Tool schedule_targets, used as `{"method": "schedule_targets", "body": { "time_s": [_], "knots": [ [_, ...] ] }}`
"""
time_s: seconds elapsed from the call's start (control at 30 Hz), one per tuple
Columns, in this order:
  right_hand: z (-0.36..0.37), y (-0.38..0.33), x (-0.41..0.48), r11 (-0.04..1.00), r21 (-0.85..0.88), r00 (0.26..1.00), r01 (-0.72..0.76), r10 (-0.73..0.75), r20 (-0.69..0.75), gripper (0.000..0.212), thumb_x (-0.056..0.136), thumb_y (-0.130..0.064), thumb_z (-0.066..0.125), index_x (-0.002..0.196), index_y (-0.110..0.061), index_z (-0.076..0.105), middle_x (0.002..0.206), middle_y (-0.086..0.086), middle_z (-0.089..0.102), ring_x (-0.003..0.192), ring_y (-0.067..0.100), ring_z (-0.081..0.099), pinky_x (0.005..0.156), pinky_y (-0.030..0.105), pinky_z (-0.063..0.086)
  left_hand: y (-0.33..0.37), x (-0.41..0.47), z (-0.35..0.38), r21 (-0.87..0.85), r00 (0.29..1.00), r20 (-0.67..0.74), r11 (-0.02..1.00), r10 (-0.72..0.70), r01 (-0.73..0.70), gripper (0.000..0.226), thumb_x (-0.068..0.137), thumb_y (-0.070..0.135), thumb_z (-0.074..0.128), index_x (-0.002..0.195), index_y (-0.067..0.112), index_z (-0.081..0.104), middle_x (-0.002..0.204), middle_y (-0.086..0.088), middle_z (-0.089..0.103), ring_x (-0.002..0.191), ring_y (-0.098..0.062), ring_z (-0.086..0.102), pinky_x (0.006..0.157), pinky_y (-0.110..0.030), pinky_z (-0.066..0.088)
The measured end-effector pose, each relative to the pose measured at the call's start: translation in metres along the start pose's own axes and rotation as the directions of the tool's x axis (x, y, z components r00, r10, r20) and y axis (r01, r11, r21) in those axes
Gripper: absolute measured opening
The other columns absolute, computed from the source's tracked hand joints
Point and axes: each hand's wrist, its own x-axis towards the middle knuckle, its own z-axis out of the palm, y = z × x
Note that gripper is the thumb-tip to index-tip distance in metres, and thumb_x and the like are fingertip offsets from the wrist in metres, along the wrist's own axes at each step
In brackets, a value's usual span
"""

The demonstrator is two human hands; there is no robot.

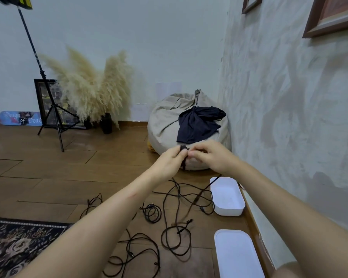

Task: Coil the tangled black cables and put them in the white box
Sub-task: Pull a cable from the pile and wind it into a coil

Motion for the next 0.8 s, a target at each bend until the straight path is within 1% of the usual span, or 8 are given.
{"method": "schedule_targets", "body": {
  "time_s": [0.17, 0.27, 0.37, 0.43, 0.53, 0.6, 0.7, 0.8],
  "knots": [
    [-0.005, 0.008, -0.007, 0.994, 0.095, 0.995, -0.063, 0.070, -0.073, 0.015, 0.093, -0.029, 0.073, 0.078, -0.024, 0.074, 0.062, -0.015, 0.061, 0.062, 0.001, 0.050, 0.060, 0.017, 0.038, 0.004, -0.007, -0.002, -0.063, 0.978, 0.206, 0.998, 0.033, -0.021, 0.034, 0.111, 0.037, 0.035, 0.104, 0.022, 0.065, 0.086, 0.010, 0.068, 0.096, -0.010, 0.062, 0.106, -0.041, 0.045],
    [-0.004, 0.015, -0.007, 0.985, 0.139, 0.987, -0.103, 0.119, -0.112, 0.014, 0.090, -0.031, 0.075, 0.078, -0.023, 0.074, 0.064, -0.008, 0.058, 0.062, 0.006, 0.047, 0.062, 0.025, 0.037, 0.004, -0.007, -0.003, 0.020, 0.970, 0.237, 0.998, 0.054, -0.061, 0.022, 0.102, 0.039, 0.051, 0.098, 0.025, 0.066, 0.088, 0.010, 0.067, 0.090, -0.010, 0.062, 0.094, -0.037, 0.048],
    [-0.002, 0.018, -0.007, 0.981, 0.163, 0.985, -0.108, 0.128, -0.116, 0.016, 0.090, -0.031, 0.076, 0.082, -0.017, 0.076, 0.065, -0.005, 0.058, 0.061, 0.003, 0.045, 0.059, 0.018, 0.035, 0.003, -0.008, 0.004, 0.123, 0.984, 0.150, 0.986, 0.092, -0.111, 0.025, 0.104, 0.035, 0.053, 0.089, 0.020, 0.065, 0.082, 0.006, 0.068, 0.077, -0.010, 0.061, 0.078, -0.034, 0.049],
    [0.001, 0.018, -0.005, 0.984, 0.137, 0.987, -0.109, 0.124, -0.100, 0.016, 0.091, -0.033, 0.074, 0.084, -0.018, 0.076, 0.068, -0.005, 0.060, 0.062, 0.001, 0.047, 0.060, 0.017, 0.037, 0.000, -0.008, 0.008, 0.142, 0.992, 0.098, 0.985, 0.082, -0.095, 0.028, 0.105, 0.033, 0.051, 0.087, 0.018, 0.065, 0.080, 0.005, 0.069, 0.074, -0.010, 0.062, 0.075, -0.034, 0.050],
    [0.002, 0.026, -0.003, 0.991, 0.073, 0.991, -0.116, 0.121, -0.061, 0.014, 0.096, -0.035, 0.067, 0.091, -0.024, 0.074, 0.083, 0.004, 0.068, 0.076, 0.010, 0.056, 0.074, 0.037, 0.048, -0.003, -0.007, 0.003, 0.103, 1.000, 0.008, 0.994, 0.030, -0.031, 0.029, 0.106, 0.031, 0.049, 0.087, 0.016, 0.065, 0.080, 0.002, 0.070, 0.080, -0.021, 0.066, 0.081, -0.043, 0.053],
    [-0.001, 0.030, -0.004, 0.989, 0.044, 0.989, -0.138, 0.140, -0.049, 0.013, 0.099, -0.032, 0.063, 0.097, -0.024, 0.074, 0.089, 0.006, 0.070, 0.083, 0.016, 0.060, 0.081, 0.043, 0.050, -0.003, -0.007, -0.002, 0.087, 0.999, -0.052, 0.996, 0.010, -0.006, 0.033, 0.107, 0.031, 0.048, 0.085, 0.014, 0.065, 0.082, -0.004, 0.071, 0.083, -0.027, 0.065, 0.084, -0.047, 0.053],
    [-0.003, 0.029, -0.007, 0.990, 0.045, 0.984, -0.136, 0.140, -0.107, 0.012, 0.100, -0.029, 0.062, 0.095, -0.028, 0.072, 0.078, -0.010, 0.065, 0.073, 0.004, 0.056, 0.070, 0.029, 0.045, -0.005, -0.008, -0.008, 0.093, 0.999, -0.036, 0.996, -0.003, 0.007, 0.033, 0.107, 0.031, 0.048, 0.085, 0.013, 0.065, 0.083, -0.004, 0.071, 0.083, -0.027, 0.066, 0.086, -0.048, 0.052],
    [-0.005, 0.018, -0.004, 0.990, 0.109, 0.968, -0.093, 0.115, -0.224, 0.013, 0.101, -0.026, 0.062, 0.095, -0.025, 0.073, 0.069, -0.013, 0.058, 0.060, -0.001, 0.047, 0.062, 0.017, 0.037, 0.003, -0.011, -0.004, 0.075, 0.996, 0.082, 0.997, 0.030, -0.036, 0.032, 0.106, 0.034, 0.050, 0.086, 0.015, 0.065, 0.081, 0.003, 0.070, 0.084, -0.024, 0.066, 0.089, -0.046, 0.052]
  ]
}}
